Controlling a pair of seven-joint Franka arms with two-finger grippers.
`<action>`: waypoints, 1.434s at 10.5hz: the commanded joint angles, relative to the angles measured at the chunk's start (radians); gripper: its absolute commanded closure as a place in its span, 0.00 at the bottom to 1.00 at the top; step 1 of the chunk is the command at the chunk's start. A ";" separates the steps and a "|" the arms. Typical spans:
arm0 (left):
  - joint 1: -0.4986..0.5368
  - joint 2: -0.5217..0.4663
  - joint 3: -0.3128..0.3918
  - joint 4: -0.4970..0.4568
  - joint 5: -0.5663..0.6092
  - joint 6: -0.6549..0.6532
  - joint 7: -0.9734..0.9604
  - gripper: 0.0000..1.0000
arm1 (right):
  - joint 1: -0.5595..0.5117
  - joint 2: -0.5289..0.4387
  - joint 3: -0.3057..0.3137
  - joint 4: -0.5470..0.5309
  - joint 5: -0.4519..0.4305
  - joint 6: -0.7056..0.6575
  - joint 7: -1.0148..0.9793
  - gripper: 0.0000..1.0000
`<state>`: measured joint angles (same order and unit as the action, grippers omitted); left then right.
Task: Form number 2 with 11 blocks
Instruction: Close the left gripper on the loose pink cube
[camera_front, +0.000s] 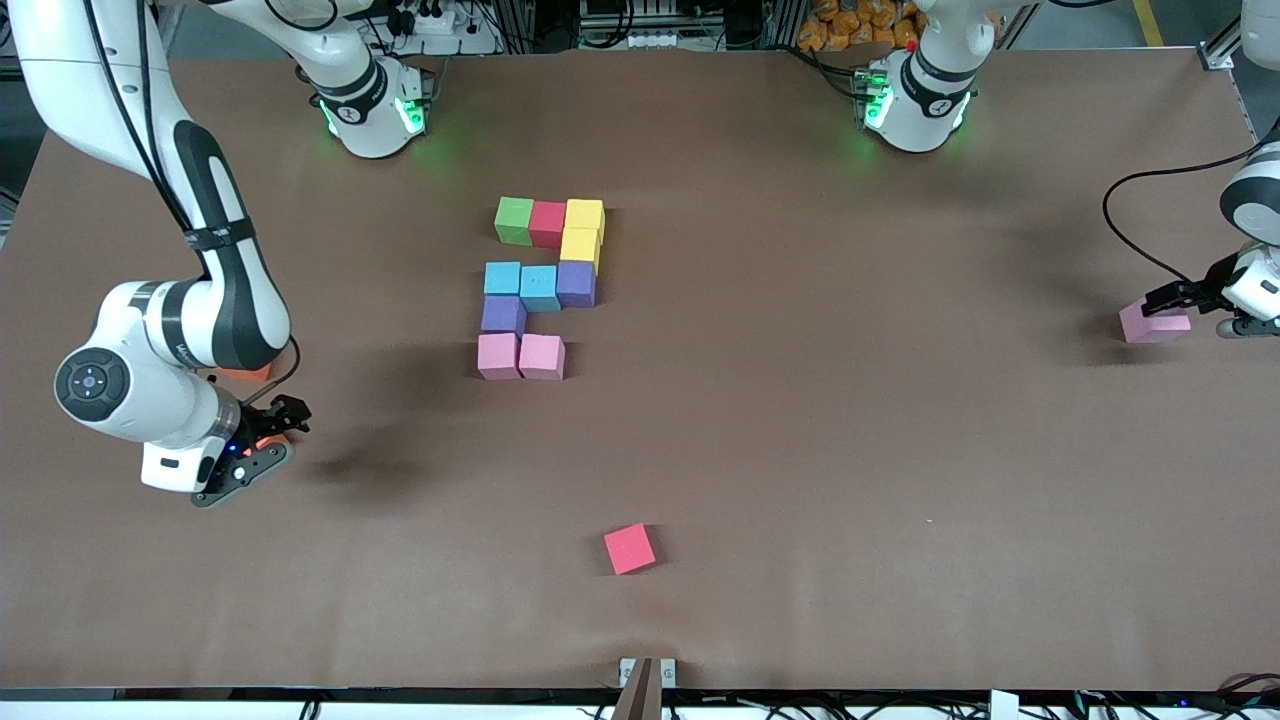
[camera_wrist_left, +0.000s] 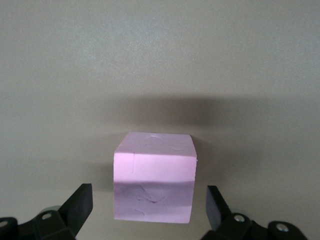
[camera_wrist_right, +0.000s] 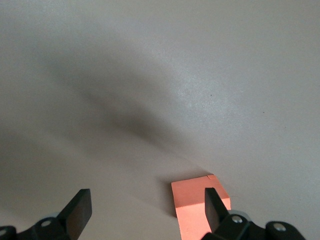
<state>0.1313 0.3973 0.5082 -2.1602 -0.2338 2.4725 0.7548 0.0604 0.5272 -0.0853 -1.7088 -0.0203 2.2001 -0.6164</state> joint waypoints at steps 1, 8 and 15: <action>-0.004 0.023 0.003 0.017 -0.033 0.000 0.034 0.00 | -0.004 -0.001 0.001 0.000 0.000 0.004 -0.008 0.00; -0.007 0.049 0.003 0.028 -0.052 0.000 0.034 0.00 | -0.004 -0.001 0.001 0.000 0.000 0.004 -0.006 0.00; -0.010 0.074 0.001 0.033 -0.071 0.000 0.034 0.00 | -0.004 -0.001 0.003 0.000 0.002 0.004 -0.006 0.00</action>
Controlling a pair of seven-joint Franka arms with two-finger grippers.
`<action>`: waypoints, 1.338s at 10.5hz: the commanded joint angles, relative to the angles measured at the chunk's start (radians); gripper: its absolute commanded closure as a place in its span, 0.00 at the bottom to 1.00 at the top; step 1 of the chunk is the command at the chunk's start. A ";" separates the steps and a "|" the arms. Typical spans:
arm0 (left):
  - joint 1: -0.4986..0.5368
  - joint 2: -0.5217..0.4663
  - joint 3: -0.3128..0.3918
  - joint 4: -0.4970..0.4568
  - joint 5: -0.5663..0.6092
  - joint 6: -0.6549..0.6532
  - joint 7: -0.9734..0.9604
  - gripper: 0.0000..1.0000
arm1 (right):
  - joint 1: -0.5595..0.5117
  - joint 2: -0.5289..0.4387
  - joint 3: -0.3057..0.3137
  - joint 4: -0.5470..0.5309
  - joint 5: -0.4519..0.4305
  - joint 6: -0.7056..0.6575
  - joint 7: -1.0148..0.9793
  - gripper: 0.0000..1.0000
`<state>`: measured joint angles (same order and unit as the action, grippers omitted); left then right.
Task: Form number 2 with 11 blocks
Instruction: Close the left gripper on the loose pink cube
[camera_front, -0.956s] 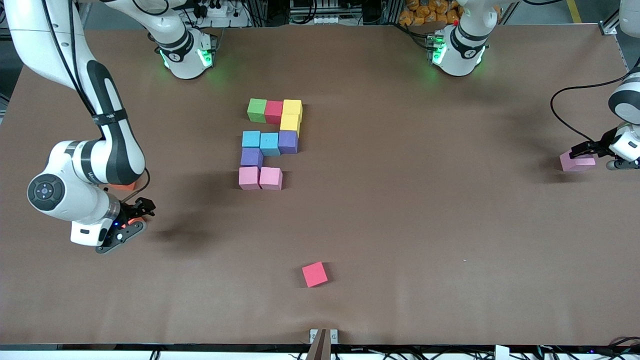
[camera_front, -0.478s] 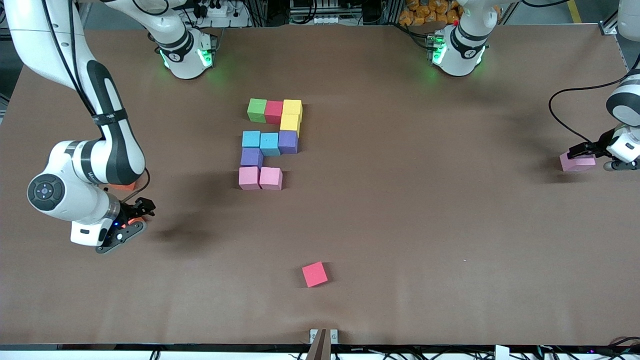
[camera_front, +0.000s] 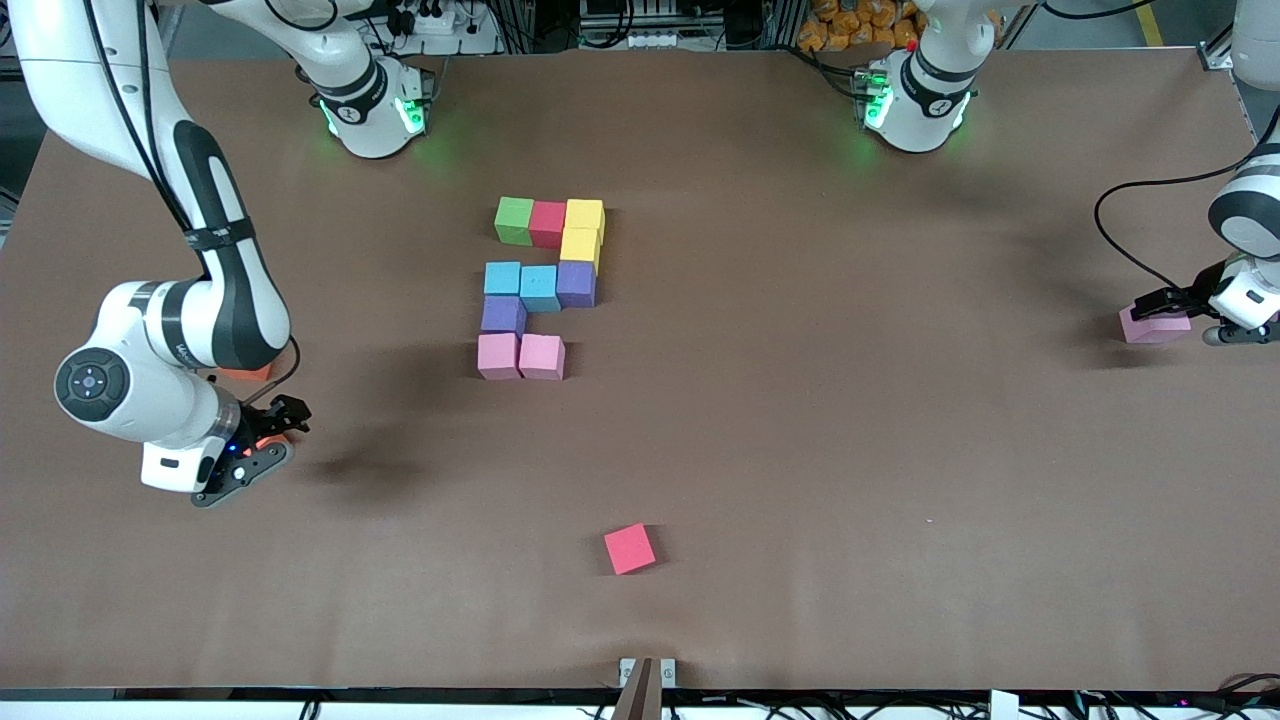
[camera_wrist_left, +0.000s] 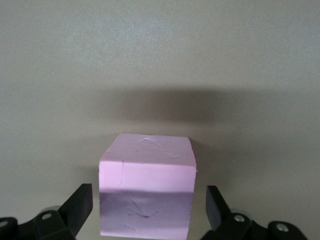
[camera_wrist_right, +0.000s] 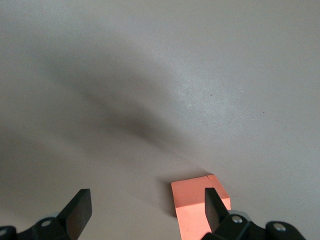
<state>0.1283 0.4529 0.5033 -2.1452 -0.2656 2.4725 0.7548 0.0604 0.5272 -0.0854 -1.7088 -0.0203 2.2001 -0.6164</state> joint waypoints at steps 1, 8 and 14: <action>-0.007 0.023 0.006 0.019 -0.041 0.000 0.034 0.00 | -0.004 -0.001 0.003 0.000 0.002 0.004 -0.006 0.00; -0.027 0.029 0.004 0.030 -0.035 0.000 0.044 0.97 | -0.004 -0.001 0.003 0.000 0.002 0.004 -0.005 0.00; -0.051 -0.011 -0.071 0.022 -0.043 -0.133 -0.076 1.00 | -0.004 -0.001 0.003 0.000 0.003 0.004 -0.005 0.00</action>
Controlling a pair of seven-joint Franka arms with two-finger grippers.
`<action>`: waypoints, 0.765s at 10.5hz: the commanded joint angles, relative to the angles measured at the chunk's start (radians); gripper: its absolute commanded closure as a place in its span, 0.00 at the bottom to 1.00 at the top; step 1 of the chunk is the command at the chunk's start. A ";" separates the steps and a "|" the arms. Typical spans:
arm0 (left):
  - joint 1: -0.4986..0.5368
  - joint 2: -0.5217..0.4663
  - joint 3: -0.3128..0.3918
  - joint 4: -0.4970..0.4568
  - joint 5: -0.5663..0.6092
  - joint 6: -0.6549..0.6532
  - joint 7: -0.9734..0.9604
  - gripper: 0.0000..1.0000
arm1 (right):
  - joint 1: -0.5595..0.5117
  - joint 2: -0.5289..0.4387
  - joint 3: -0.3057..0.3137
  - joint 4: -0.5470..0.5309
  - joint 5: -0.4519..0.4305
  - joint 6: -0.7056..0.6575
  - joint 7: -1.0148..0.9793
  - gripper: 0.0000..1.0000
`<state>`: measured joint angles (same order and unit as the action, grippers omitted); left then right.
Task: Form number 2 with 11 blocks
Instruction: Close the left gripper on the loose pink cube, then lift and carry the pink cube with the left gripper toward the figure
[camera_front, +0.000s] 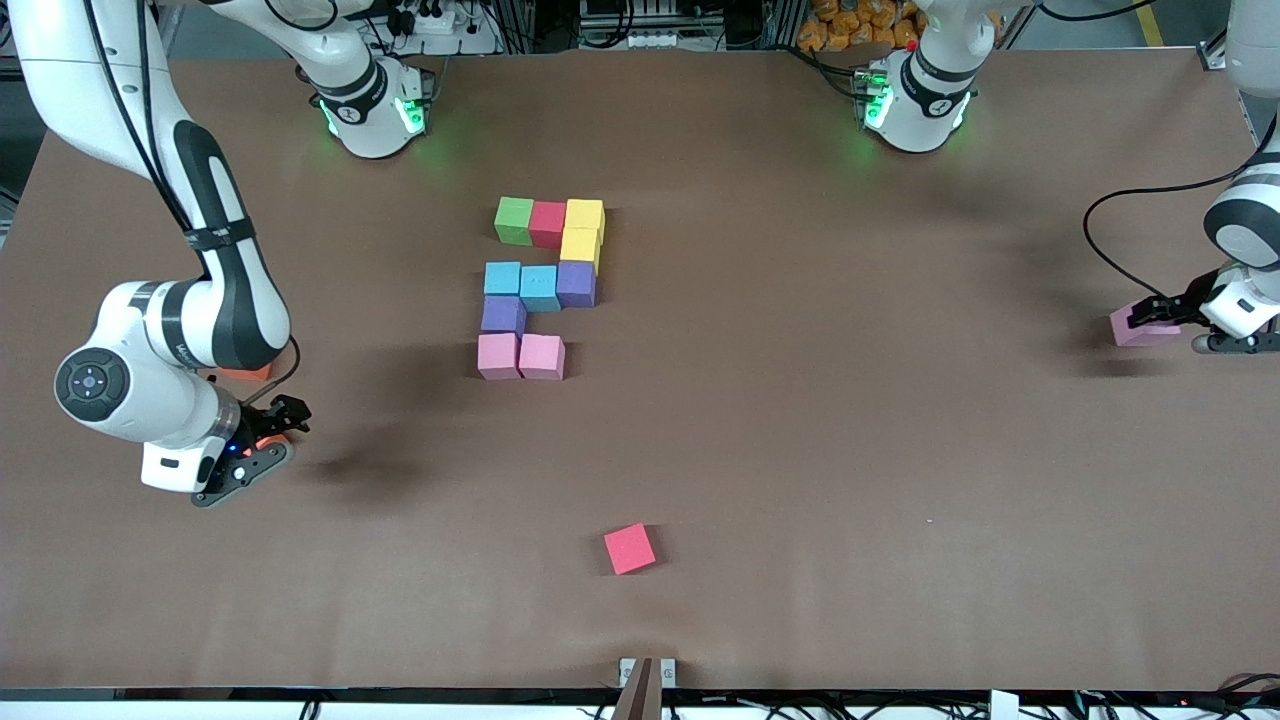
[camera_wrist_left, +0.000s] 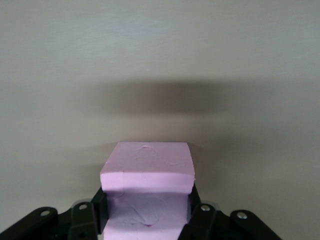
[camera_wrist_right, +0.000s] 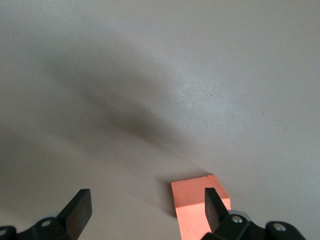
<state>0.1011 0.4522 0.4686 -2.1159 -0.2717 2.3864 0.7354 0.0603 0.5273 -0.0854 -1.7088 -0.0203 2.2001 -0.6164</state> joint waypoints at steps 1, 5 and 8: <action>-0.037 -0.016 -0.057 -0.004 -0.037 -0.053 -0.100 1.00 | -0.005 -0.001 0.003 0.000 0.003 0.004 -0.005 0.00; -0.082 -0.053 -0.146 0.051 -0.023 -0.127 -0.188 1.00 | -0.007 -0.001 0.003 0.000 0.003 0.004 -0.003 0.00; -0.164 -0.049 -0.177 0.181 -0.026 -0.259 -0.272 1.00 | -0.008 -0.001 0.003 0.000 0.003 0.004 -0.005 0.00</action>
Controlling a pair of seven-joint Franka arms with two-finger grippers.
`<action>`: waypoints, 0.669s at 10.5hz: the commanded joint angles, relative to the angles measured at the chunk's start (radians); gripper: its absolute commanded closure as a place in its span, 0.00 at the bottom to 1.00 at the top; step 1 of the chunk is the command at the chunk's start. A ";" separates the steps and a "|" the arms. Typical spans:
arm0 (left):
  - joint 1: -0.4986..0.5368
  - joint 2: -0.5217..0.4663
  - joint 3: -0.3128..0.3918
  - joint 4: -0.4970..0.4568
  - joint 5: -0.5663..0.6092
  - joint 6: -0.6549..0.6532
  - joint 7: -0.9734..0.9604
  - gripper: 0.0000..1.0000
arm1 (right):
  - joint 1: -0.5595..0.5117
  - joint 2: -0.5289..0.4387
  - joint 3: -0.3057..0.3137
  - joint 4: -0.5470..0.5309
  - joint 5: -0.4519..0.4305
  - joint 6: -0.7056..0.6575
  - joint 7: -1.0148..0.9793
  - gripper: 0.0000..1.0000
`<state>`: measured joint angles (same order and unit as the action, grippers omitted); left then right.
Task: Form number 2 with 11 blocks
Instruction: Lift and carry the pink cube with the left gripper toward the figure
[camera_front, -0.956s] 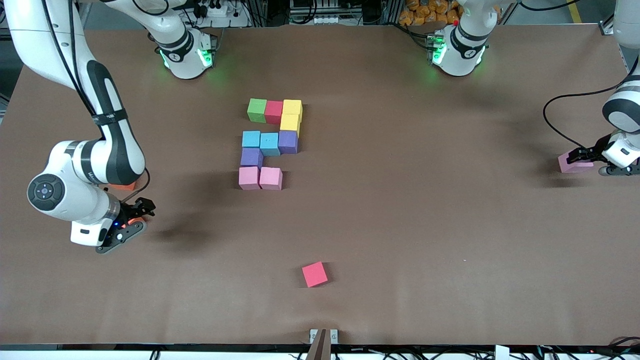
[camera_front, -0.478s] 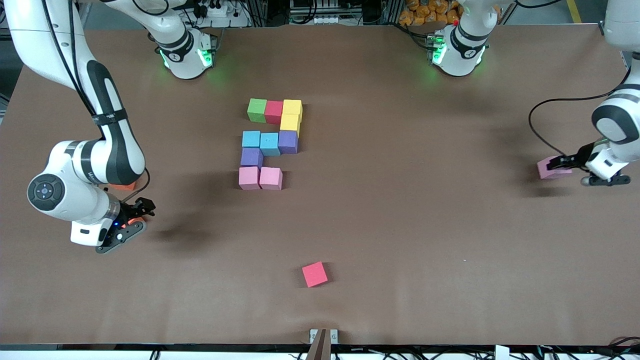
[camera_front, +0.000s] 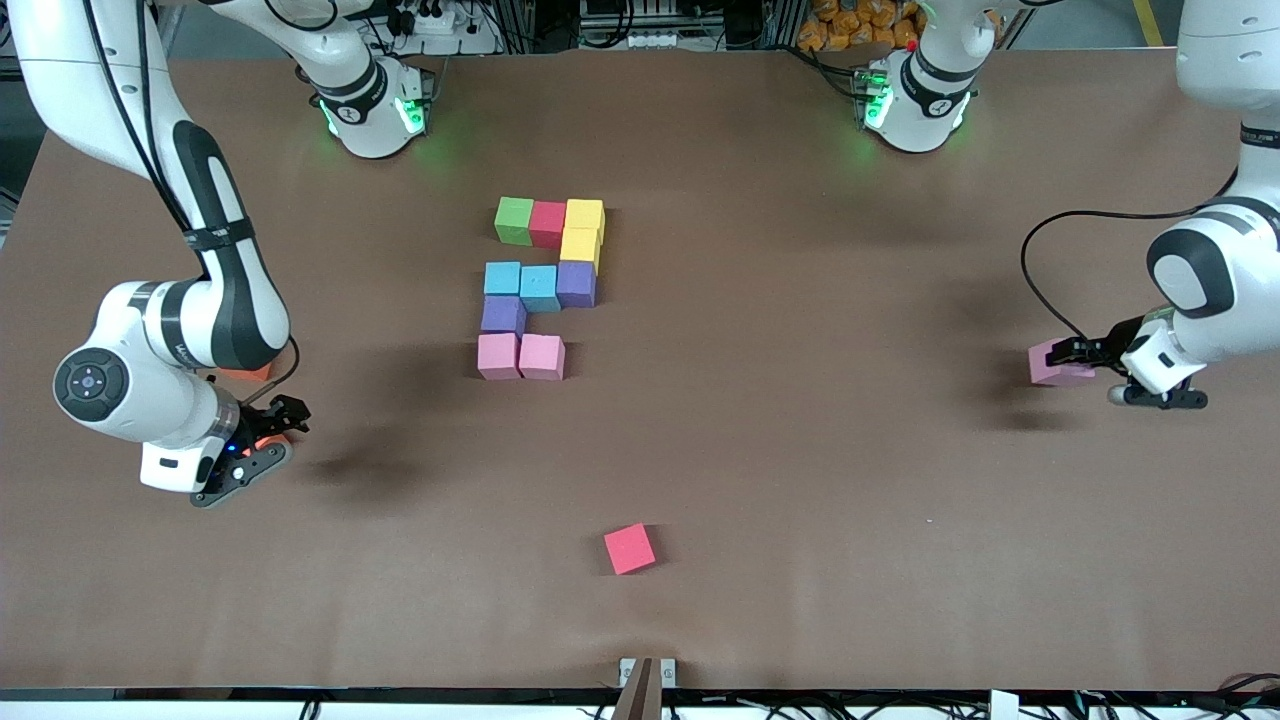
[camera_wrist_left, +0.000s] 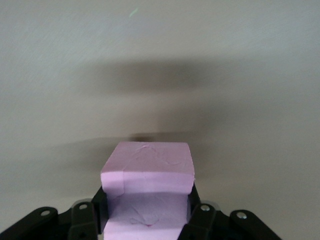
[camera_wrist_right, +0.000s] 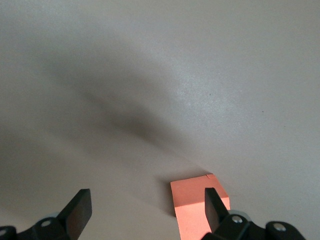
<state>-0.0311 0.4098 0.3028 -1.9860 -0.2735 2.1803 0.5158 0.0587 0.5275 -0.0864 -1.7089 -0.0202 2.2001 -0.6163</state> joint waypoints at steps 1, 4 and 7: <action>-0.055 -0.009 -0.040 0.071 -0.032 -0.057 -0.135 1.00 | -0.007 -0.001 0.004 0.000 0.003 0.004 -0.005 0.00; -0.076 -0.005 -0.183 0.137 -0.030 -0.057 -0.487 1.00 | -0.007 -0.001 0.004 0.000 0.003 0.004 -0.005 0.00; -0.144 0.024 -0.234 0.183 -0.045 -0.054 -0.752 1.00 | -0.008 -0.001 0.004 0.000 0.003 0.004 -0.003 0.00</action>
<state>-0.1539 0.4080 0.0812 -1.8405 -0.2861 2.1454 -0.1324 0.0577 0.5276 -0.0872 -1.7088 -0.0198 2.2002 -0.6163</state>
